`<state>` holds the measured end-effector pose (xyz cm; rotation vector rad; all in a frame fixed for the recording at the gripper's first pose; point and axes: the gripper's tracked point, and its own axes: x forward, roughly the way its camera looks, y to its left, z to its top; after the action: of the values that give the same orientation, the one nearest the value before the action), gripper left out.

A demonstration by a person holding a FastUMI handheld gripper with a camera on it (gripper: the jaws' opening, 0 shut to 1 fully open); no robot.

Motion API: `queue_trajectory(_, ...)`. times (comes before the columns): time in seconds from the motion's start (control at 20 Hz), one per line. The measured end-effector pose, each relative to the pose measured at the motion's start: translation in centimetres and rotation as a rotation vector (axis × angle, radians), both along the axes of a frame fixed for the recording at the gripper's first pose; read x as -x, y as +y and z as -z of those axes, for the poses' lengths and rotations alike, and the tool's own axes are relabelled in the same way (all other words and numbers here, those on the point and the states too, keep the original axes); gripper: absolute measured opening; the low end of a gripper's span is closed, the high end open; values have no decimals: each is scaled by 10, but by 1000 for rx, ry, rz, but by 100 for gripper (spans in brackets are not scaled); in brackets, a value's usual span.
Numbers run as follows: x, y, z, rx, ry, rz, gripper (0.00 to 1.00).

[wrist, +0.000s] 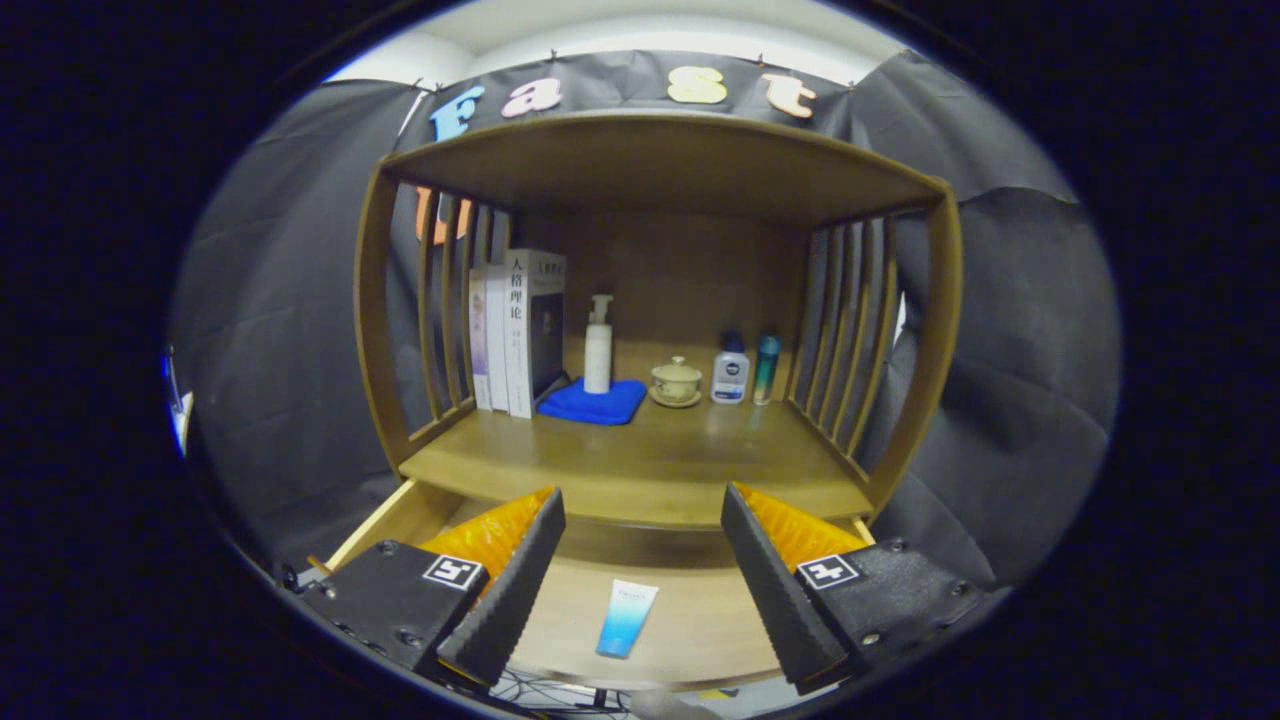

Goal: Pull open the drawer, take out the items inside it, and place them on the countertop above the cabinet.

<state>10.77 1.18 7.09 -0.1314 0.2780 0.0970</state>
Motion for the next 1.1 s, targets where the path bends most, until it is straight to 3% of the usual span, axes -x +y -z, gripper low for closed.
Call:
queue_trajectory(0.15,-22,6,22,18,100,-1,99)
queue_trajectory(0.55,-45,18,117,-3,533,-39,99)
queue_trajectory(0.85,-21,10,194,0,842,53,97)
queue_trajectory(1.1,-22,9,198,-9,963,114,93)
